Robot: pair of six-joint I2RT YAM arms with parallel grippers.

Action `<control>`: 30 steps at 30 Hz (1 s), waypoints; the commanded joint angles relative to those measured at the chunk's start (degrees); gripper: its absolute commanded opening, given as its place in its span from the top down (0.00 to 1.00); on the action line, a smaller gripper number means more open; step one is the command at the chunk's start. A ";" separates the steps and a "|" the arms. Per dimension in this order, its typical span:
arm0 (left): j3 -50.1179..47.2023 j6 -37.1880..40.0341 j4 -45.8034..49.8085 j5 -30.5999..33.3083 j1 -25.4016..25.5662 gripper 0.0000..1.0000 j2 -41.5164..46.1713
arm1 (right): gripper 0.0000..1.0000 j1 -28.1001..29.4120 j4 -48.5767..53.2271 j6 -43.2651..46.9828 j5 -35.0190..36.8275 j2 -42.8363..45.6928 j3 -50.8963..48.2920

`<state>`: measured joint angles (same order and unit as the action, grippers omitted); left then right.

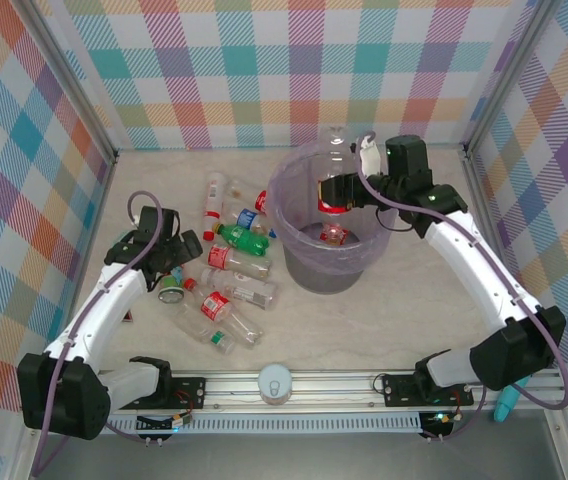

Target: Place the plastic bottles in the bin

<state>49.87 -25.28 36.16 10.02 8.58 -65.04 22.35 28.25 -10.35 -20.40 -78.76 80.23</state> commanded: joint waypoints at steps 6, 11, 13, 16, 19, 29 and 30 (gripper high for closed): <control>-3.81 -2.69 -5.22 -1.27 -3.01 0.05 -2.11 | 0.21 0.15 -2.08 0.11 0.27 4.13 -4.59; -5.44 -3.67 -5.53 -0.20 -3.22 0.06 -2.50 | 0.16 0.15 -0.98 0.79 1.06 4.48 -4.40; -6.13 -3.95 -5.83 0.53 -3.21 0.06 -2.48 | 0.14 0.21 -0.82 0.97 1.23 4.75 -3.80; -6.84 -4.34 -5.97 1.54 -3.22 0.05 -2.68 | 0.14 0.20 0.17 1.67 1.84 5.16 -2.56; -7.57 -4.46 -6.18 1.59 -3.22 0.05 -2.47 | 0.14 0.11 0.50 2.18 2.36 6.42 -2.21; -9.42 -4.83 -6.90 2.81 -3.20 0.10 -2.41 | 0.13 0.14 -8.45 0.06 4.33 15.37 -8.33; -9.29 -4.73 -7.08 2.78 -3.20 0.11 -2.94 | 0.13 0.07 -8.13 0.15 5.22 16.15 -8.46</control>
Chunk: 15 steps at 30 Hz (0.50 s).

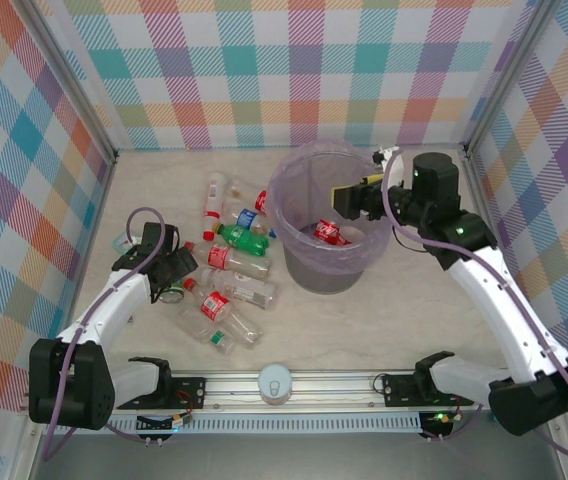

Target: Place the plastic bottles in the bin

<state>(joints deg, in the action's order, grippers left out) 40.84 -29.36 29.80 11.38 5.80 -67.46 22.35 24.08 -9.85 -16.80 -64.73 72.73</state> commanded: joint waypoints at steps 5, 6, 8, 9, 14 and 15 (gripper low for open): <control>-0.18 0.20 -3.34 2.59 -0.44 0.16 -3.84 | 0.12 0.06 -2.43 -0.86 4.73 7.06 -3.51; -0.32 0.14 -3.91 2.85 -0.40 0.17 -4.39 | 0.12 0.11 -2.84 -1.51 4.84 8.53 -4.53; -0.23 0.09 -4.42 2.39 -0.40 0.21 -5.58 | 0.10 0.07 -3.89 -2.67 4.72 11.79 -6.42; -0.15 0.04 -4.71 1.94 -0.44 0.22 -6.21 | 0.09 0.06 -4.15 -2.83 4.92 13.62 -7.16; 0.85 0.74 -5.62 0.88 -0.44 0.30 -7.51 | 0.08 -0.20 0.73 -1.20 7.66 15.82 -5.38; 1.16 1.05 -5.59 0.79 -0.33 0.32 -7.08 | 0.08 -0.19 1.83 -0.97 8.12 15.78 -4.95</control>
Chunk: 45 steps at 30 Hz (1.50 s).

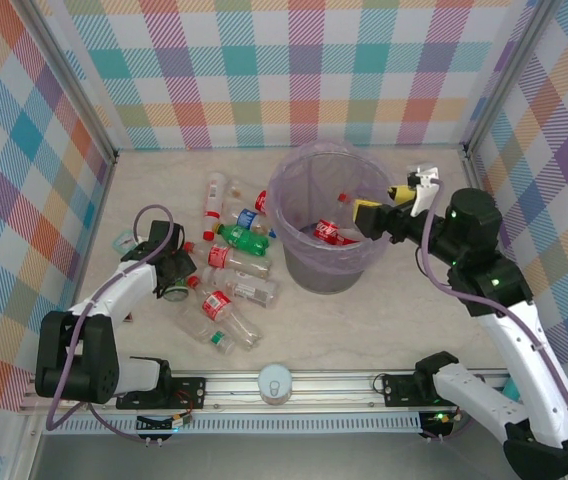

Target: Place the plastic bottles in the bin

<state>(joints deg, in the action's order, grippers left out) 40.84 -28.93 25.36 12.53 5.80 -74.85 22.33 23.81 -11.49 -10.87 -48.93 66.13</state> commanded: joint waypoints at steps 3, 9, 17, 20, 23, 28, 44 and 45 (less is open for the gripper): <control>2.54 1.80 -0.69 -0.64 -0.35 0.38 1.41 | 0.08 -0.27 3.73 0.42 3.20 0.58 1.14; 5.39 3.72 1.45 -2.27 -0.35 0.40 4.07 | 0.07 -0.25 4.16 0.00 4.55 3.07 -1.26; 8.51 6.02 4.92 -4.41 -0.31 0.40 8.37 | 0.07 -0.36 5.77 -0.54 2.70 0.20 0.92; 9.47 7.03 7.89 -0.36 -0.55 0.33 8.44 | 0.07 -0.30 6.24 -0.64 2.87 0.33 1.20; 8.57 7.64 7.49 -4.82 -3.34 0.29 5.29 | 0.07 -0.35 6.60 -0.82 2.81 0.65 1.03; 7.14 7.96 6.01 -9.14 -5.12 0.19 -1.62 | 0.07 -0.41 6.64 -1.08 2.44 0.48 1.11; 2.66 5.63 2.01 -8.63 -5.18 0.19 -4.55 | 0.05 -0.33 5.94 -2.34 0.57 -4.07 1.64; 2.62 5.69 2.01 -8.28 -5.14 0.21 -4.77 | 0.04 -0.36 5.93 -2.55 0.69 -4.24 1.64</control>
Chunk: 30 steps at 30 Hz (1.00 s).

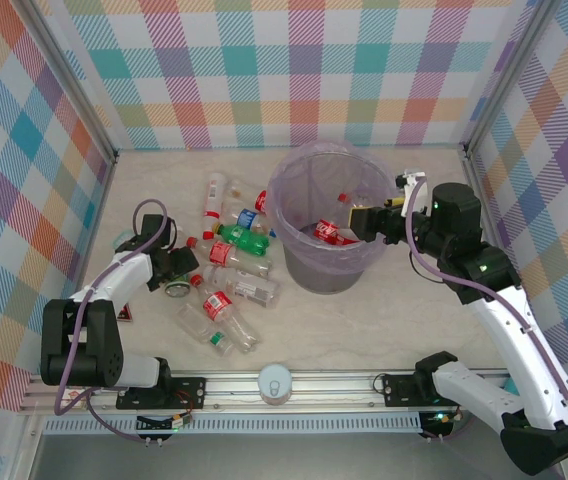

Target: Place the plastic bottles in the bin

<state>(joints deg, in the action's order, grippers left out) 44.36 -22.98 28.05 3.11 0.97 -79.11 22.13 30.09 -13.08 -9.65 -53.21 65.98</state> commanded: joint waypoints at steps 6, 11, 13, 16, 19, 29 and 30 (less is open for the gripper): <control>-1.58 -0.62 -2.18 0.79 0.28 0.34 -1.13 | 0.04 -0.24 -1.89 -2.32 -2.04 -0.58 1.26; -0.07 0.00 0.08 2.46 0.59 0.42 1.40 | 0.02 -0.25 -0.96 -1.87 -2.47 -2.78 3.12; 1.32 0.68 1.55 2.95 0.61 0.44 3.11 | 0.02 -0.25 -0.23 -1.36 -2.56 -3.79 3.93; 3.67 1.60 3.84 3.34 0.74 0.48 6.24 | 0.00 -0.22 -0.61 -1.33 -2.81 -4.69 4.18; 6.06 2.09 6.32 2.89 1.09 0.50 9.67 | 0.00 -0.25 -1.81 -1.81 -3.48 -5.22 3.90; 10.23 -0.36 -0.69 -2.22 12.98 0.54 22.84 | 0.07 0.43 -6.42 -5.38 -13.51 -12.32 9.63; 10.06 -0.87 -2.91 -3.29 14.39 0.55 23.86 | 0.07 0.98 -6.76 -5.55 -13.95 -13.08 10.18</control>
<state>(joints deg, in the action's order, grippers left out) 53.10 -22.55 30.89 2.94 11.94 -57.87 22.26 27.00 -16.51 -18.44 -64.79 73.89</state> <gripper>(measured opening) 0.480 0.930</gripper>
